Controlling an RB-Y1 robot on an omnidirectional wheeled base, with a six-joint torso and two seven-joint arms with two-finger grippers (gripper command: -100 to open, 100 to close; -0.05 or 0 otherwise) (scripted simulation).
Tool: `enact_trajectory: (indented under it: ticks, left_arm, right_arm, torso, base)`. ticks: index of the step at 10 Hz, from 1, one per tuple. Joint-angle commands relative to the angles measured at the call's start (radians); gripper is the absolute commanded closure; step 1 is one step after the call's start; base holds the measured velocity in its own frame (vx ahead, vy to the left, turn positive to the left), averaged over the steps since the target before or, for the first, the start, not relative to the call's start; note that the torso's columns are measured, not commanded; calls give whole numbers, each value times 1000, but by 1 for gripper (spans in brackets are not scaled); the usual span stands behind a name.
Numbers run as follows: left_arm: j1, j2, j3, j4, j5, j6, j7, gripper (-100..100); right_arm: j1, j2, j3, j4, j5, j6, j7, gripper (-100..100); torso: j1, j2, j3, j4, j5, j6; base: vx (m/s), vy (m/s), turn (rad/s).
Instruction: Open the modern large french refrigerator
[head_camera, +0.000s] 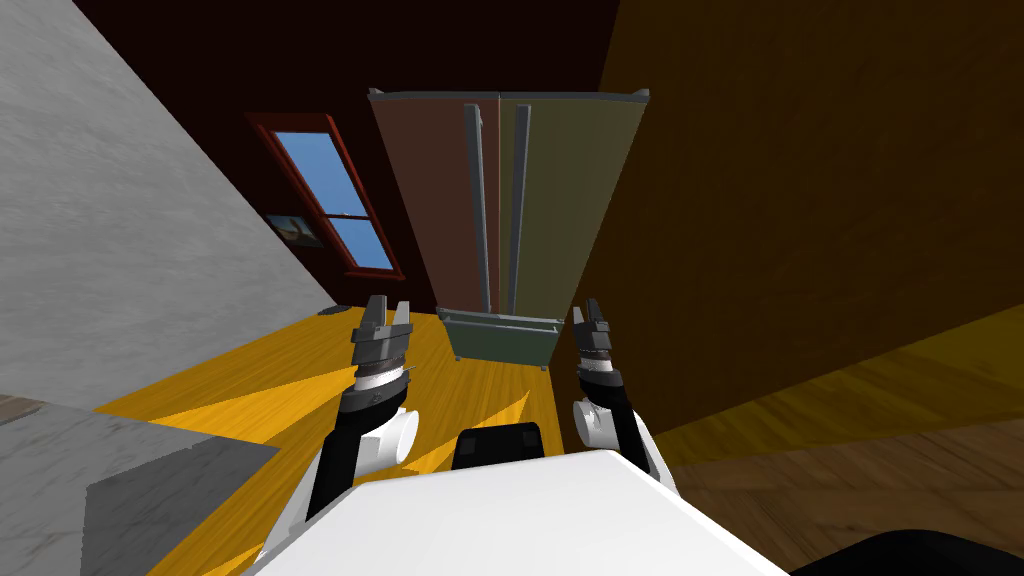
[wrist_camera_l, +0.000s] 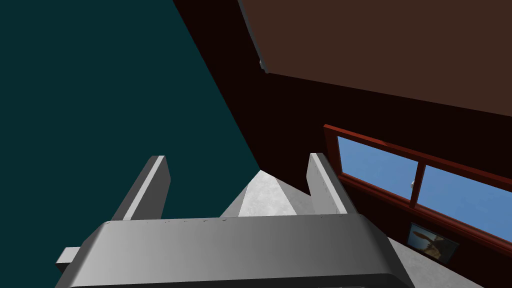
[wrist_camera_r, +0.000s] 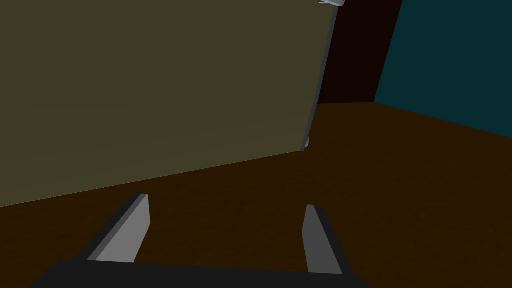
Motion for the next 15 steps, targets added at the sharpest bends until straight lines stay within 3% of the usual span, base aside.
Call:
enact_trajectory:
  ticks: [1, 9, 10, 12, 15]
  left_arm:
    - [0, 0, 0, 0, 0, 0, 0, 0]
    - [0, 0, 0, 0, 0, 0, 0, 0]
    - [0, 0, 0, 0, 0, 0, 0, 0]
    - [0, 0, 0, 0, 0, 0, 0, 0]
    - [0, 0, 0, 0, 0, 0, 0, 0]
  right_arm:
    - [0, 0, 0, 0, 0, 0, 0, 0]
    - [0, 0, 0, 0, 0, 0, 0, 0]
    - [1, -36, 6, 3, 16, 10, 6, -100]
    - [3, -85, 21, 10, 52, 33, 22, -100]
    - [6, -143, 57, 27, 141, 89, 60, -100]
  torso:
    - [0, 40, -82, 41, 0, 0]
    - [0, 618, -1234, 617, 0, 0]
    - [0, 691, -1382, 691, 0, 0]
    - [1, 734, -1471, 734, 0, 0]
    - [1, 737, -1476, 738, 0, 0]
  base:
    - [0, 0, 0]
    - [0, 0, 0]
    - [9, 7, -18]
    - [7, 19, -26]
    - [19, 40, -42]
